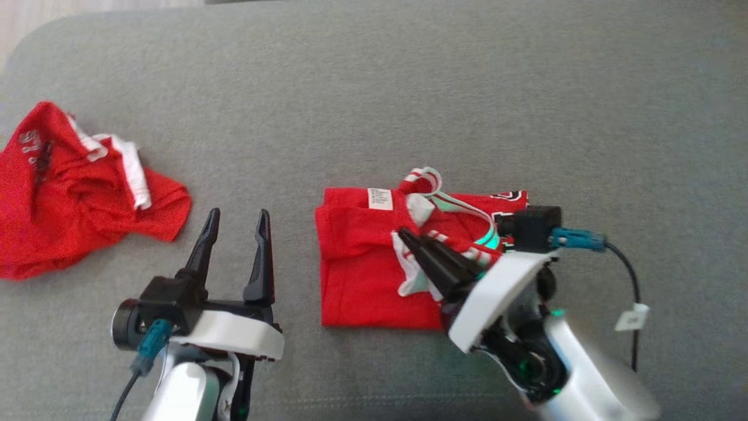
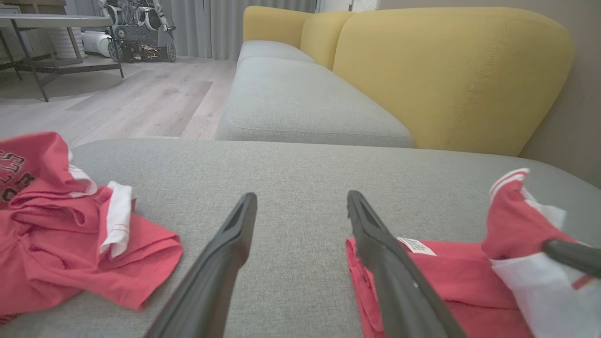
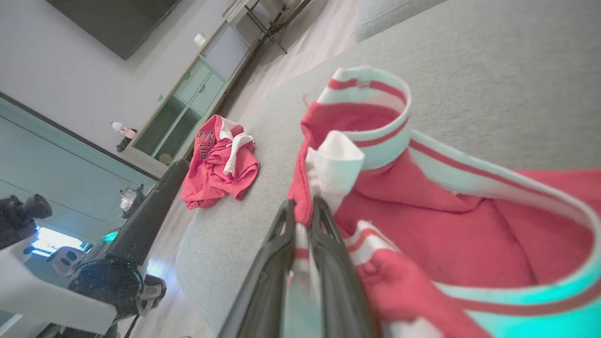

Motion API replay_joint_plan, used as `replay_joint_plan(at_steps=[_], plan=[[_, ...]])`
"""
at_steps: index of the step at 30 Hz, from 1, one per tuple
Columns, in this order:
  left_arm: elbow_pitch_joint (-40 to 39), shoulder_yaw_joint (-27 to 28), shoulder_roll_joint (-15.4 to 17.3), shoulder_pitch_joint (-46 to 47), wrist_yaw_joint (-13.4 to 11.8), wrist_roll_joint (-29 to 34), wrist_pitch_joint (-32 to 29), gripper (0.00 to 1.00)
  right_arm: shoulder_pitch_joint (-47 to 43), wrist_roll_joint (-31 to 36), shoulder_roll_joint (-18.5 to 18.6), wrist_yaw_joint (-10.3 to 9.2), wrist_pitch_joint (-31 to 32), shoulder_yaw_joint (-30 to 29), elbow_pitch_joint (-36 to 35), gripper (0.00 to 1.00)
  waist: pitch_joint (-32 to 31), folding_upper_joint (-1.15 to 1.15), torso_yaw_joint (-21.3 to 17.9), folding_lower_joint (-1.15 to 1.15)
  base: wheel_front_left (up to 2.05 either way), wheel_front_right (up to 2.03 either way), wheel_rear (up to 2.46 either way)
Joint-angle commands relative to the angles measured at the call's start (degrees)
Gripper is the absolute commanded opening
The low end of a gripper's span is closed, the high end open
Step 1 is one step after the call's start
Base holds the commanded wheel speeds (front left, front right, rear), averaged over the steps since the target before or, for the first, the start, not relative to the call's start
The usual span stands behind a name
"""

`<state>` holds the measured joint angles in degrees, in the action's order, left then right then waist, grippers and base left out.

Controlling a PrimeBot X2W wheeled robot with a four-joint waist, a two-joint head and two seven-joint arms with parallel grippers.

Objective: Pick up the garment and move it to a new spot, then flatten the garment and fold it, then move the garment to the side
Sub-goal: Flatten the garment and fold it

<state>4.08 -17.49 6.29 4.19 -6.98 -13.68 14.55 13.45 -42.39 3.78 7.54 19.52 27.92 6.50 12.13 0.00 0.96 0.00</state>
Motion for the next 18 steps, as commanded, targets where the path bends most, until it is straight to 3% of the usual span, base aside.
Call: replay_joint_plan(at_steps=[1, 10, 11, 12, 18], plan=[[-1.6, 1.8, -0.1, 2.3, 0.2, 0.6, 0.4, 1.0, 3.8, -1.4, -0.9, -0.05, -2.7, 3.0, 0.7, 0.0, 1.1, 0.0, 1.4, 0.0, 0.0, 0.0, 0.0], [-1.6, 2.0, -0.6, 3.1, 0.2, 0.7, 0.4, 1.0, 11.5, -3.9, -0.9, -0.05, -11.3, 11.4, 12.1, 0.0, 3.0, 0.0, 3.1, 0.0, 0.0, 0.0, 0.0], [-1.6, 2.0, -0.7, 3.1, 0.3, 0.8, 0.4, 1.0, 12.4, -3.8, -0.9, -0.05, -12.4, 12.5, 12.8, 0.4, 3.1, 0.0, 3.2, 0.0, 0.0, 0.0, 0.0], [-1.6, 2.1, -0.7, 3.1, 0.3, 0.8, 0.4, 1.0, 13.2, -2.9, -0.9, -0.05, -13.4, 13.6, 13.6, 1.0, 3.2, 0.0, 3.1, 0.0, 0.0, 0.0, 0.0], [-1.4, 2.5, -0.6, 3.1, 0.3, 1.3, 0.4, 1.0, 16.0, -1.9, 1.2, -0.05, -21.3, 18.5, 12.8, 1.0, 3.2, 0.0, 2.1, 0.0, 0.0, 0.0, 0.0]])
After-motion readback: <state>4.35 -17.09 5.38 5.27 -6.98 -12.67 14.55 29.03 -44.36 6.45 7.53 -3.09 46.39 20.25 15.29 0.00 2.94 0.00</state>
